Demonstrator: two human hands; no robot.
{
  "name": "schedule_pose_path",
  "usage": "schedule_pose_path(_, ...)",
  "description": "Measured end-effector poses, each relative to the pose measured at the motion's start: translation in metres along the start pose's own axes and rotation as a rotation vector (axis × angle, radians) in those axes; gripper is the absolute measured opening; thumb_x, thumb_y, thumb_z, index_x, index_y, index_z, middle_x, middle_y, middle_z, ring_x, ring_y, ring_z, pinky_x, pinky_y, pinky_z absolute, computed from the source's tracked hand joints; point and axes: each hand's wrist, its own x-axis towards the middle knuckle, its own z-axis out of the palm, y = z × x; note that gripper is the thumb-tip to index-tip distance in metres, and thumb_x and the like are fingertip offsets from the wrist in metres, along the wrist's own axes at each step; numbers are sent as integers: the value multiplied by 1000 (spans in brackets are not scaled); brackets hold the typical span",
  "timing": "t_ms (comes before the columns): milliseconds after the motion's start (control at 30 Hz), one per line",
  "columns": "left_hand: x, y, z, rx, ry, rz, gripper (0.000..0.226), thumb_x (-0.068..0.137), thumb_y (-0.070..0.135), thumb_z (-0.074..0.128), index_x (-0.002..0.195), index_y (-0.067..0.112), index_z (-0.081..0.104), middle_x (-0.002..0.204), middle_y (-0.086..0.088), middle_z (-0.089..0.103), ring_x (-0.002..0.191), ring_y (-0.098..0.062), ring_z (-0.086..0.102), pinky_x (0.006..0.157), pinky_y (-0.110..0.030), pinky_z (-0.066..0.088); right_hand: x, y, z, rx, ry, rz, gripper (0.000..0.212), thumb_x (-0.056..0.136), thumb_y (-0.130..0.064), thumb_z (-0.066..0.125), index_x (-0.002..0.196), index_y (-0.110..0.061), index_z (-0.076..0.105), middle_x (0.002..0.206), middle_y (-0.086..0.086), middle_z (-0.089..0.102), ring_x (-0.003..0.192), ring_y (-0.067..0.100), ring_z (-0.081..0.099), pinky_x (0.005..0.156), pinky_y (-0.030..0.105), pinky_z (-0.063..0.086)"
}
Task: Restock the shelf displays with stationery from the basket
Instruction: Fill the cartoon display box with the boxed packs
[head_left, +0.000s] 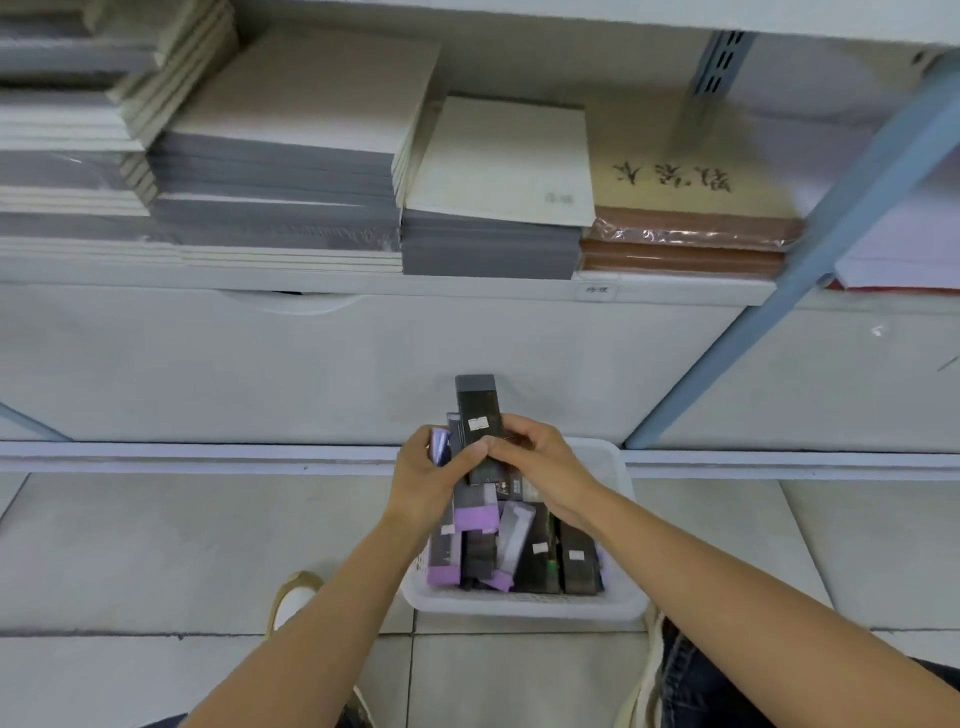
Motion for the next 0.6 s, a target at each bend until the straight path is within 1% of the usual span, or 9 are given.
schedule_pose_path(67,-5,13,-3,81,5,61,30,77,23,81,91,6,60,76,-8,60,68,-17,58,62,-29,54,-8,-16,0,-19,5,-19,27,97,-23,56,123,-17,61,118,10,66,104,20,66,83,28,55)
schedule_pose_path(133,-9,26,-6,215,-11,121,30,76,23,81,87,6,59,71,-4,56,64,-17,52,60,-29,48,-12,-30,-2,-158,129,-151,34,95,-29,58,128,-28,53,126,1,55,108,10,59,87,24,52)
schedule_pose_path(233,-18,44,-5,514,-36,198,37,74,27,82,82,3,55,67,-2,49,59,-17,43,56,-28,36,-19,-52,-4,-354,144,-367,28,89,-28,67,115,-36,61,136,-6,36,115,-8,43,93,12,39)
schedule_pose_path(267,-22,50,-4,574,-47,223,37,73,27,82,80,5,54,66,-1,48,58,-16,42,54,-27,33,-22,-57,-3,-440,82,-386,23,86,-29,70,107,-39,65,141,-7,30,122,-7,36,98,11,33)
schedule_pose_path(333,-29,59,1,616,-102,253,32,72,26,82,75,12,53,63,4,50,56,-12,45,53,-24,31,-27,-62,-2,-620,-14,-378,18,81,-35,75,95,-44,68,149,-10,21,134,6,23,110,25,24)
schedule_pose_path(433,-38,70,7,607,-141,258,32,71,23,82,67,18,50,52,12,47,47,-2,44,47,-16,31,-33,-69,-3,-680,-4,-383,12,81,-33,76,91,-37,71,145,-10,29,135,12,23,115,41,20)
schedule_pose_path(500,-41,76,7,605,-122,240,39,70,23,82,60,19,45,47,12,41,45,-6,39,46,-17,29,-37,-77,-6,-634,-7,-381,11,83,-30,74,93,-30,72,138,-9,40,133,9,30,113,32,24)
schedule_pose_path(567,-43,82,4,635,-90,204,43,72,23,81,57,19,41,47,11,38,46,-10,35,48,-21,28,-42,-86,-10,-565,2,-409,7,87,-26,70,94,-26,71,129,-5,52,124,8,43,101,13,31)
schedule_pose_path(600,-43,84,2,617,-76,183,44,73,21,81,55,19,41,46,12,37,45,-11,34,47,-20,28,-44,-91,-12,-522,40,-428,5,89,-24,68,93,-24,69,122,-3,57,117,9,50,94,11,35)
